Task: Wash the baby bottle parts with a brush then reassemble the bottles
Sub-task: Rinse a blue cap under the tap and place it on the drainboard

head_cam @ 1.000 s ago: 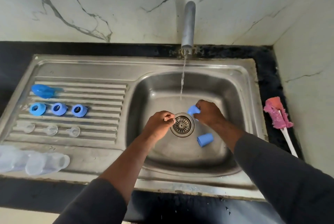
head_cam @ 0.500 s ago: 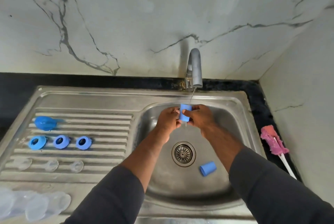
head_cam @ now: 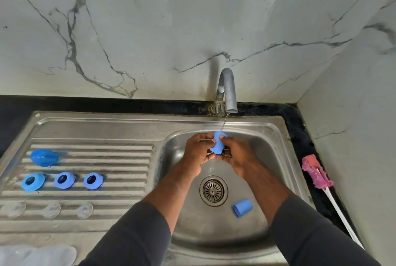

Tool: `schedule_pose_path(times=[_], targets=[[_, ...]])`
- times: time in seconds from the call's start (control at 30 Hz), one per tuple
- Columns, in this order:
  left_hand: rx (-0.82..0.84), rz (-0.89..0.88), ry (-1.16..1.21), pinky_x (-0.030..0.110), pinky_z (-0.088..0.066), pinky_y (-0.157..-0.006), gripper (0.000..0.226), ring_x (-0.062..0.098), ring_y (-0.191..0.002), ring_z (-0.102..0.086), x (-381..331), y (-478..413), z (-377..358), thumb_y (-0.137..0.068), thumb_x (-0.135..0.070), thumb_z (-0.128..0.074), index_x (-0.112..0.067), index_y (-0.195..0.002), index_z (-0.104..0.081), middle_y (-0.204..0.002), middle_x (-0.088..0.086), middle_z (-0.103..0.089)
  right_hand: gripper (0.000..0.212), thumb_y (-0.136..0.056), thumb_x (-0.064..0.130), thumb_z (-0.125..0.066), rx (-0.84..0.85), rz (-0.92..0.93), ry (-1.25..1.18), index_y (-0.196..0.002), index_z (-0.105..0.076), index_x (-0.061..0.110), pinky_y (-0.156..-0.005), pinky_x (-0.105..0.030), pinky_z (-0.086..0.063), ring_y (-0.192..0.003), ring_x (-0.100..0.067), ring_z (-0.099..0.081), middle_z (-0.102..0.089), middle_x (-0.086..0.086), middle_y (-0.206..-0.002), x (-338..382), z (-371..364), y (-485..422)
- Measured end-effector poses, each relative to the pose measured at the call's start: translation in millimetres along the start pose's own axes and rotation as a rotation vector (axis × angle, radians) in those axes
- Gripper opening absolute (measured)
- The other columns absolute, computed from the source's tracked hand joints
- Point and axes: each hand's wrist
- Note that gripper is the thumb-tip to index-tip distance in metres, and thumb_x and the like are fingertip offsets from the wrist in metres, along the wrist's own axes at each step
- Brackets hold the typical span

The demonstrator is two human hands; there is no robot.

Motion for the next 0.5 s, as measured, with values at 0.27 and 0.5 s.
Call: schedule_pose_path(times=[0.27,0.5], targets=[[-0.006,0.011,0.067,0.028,-0.055,-0.072,0.019,0.017,-0.082,-0.070,-6.5,-0.7,-4.5,-0.094,-0.007,-0.063,-0.015,-0.110,-0.067,-0.096,0.006,-0.073,0.015,-0.098,0.014,-0.061,-0.063,0.009,0.017,-0.111,-0.065,0.008,-0.068,-0.033,-0.054,-0.084,-0.026,-0.068,-0.072,-0.017,-0.103,5.5,0.1,-1.3],[-0.019,-0.018,0.093,0.024,-0.058,-0.062,0.016,0.018,-0.082,-0.073,-8.4,-3.7,-10.5,-0.097,-0.008,-0.061,-0.013,-0.110,-0.069,-0.104,0.012,-0.075,0.024,-0.099,0.022,-0.063,-0.031,0.008,-0.041,-0.113,-0.066,0.003,-0.068,-0.031,-0.057,-0.088,-0.025,-0.071,-0.073,-0.015,-0.101,11.8,-1.4,3.5]])
Point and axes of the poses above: each hand's wrist, its own y-axis away from the middle knuckle, its own z-axis out of the back of the hand, x = y × z
